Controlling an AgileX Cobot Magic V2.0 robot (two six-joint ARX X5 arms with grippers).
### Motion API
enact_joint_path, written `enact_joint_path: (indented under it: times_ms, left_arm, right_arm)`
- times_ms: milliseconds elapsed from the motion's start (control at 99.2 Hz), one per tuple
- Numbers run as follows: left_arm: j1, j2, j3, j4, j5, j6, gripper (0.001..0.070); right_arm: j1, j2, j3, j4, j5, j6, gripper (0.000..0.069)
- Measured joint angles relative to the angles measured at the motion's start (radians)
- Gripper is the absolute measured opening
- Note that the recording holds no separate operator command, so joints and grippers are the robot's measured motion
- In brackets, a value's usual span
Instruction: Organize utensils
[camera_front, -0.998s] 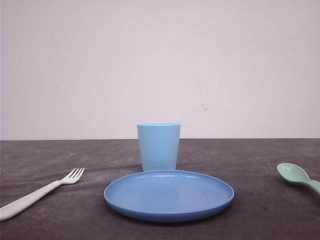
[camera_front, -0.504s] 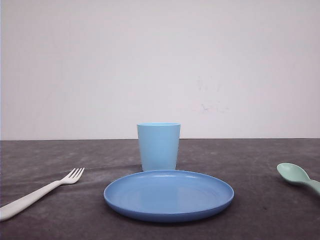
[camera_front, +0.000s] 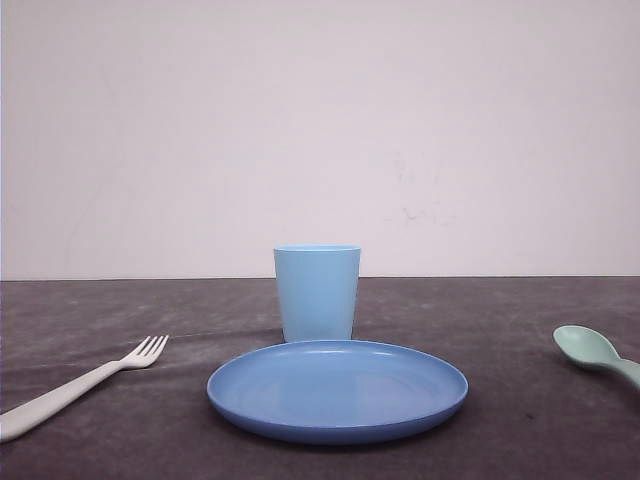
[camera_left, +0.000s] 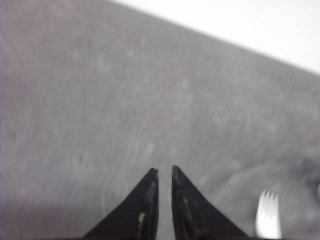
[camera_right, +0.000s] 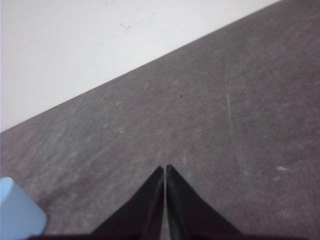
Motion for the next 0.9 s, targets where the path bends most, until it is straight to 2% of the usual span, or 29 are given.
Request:
enact_joint_path:
  times_ms: [151,353,555,625,686,777,837,898]
  left_arm:
    - [0.000,0.203,0.180,-0.006,0.027,0.009,0.0023]
    - [-0.032,0.467,0.381,-0.068,0.074,0.041,0.0023]
    - [-0.108,0.571,0.439,-0.081,0.077,0.075,0.0026]
    - [-0.133,0.581,0.439,-0.088,0.077,0.081,0.0066]
    - [-0.151,0.585,0.439,-0.088,0.077,0.085,0.0155]
    - [-0.174,0.590,0.439,-0.089,0.077,0.088,0.0297]
    - [-0.192,0.595,0.439,-0.092,0.077,0.088,0.0335]
    - [-0.214,0.601,0.439,-0.104,0.077,0.087,0.0351]
  right_arm:
    - [0.000,0.166,0.190,-0.084,0.000,-0.055,0.0007]
    - [0.000,0.426,0.457,-0.267,0.000,-0.206,0.0007]
    - [0.041,0.571,0.576,-0.362,-0.007,-0.298,0.0007]
    - [0.060,0.583,0.583,-0.363,-0.007,-0.306,0.0012]
    - [0.076,0.586,0.583,-0.364,-0.007,-0.311,0.0061]
    - [0.097,0.586,0.583,-0.371,-0.007,-0.311,0.0212]
    - [0.107,0.586,0.583,-0.375,-0.007,-0.311,0.0289]
    - [0.114,0.586,0.583,-0.378,-0.007,-0.311,0.0323]
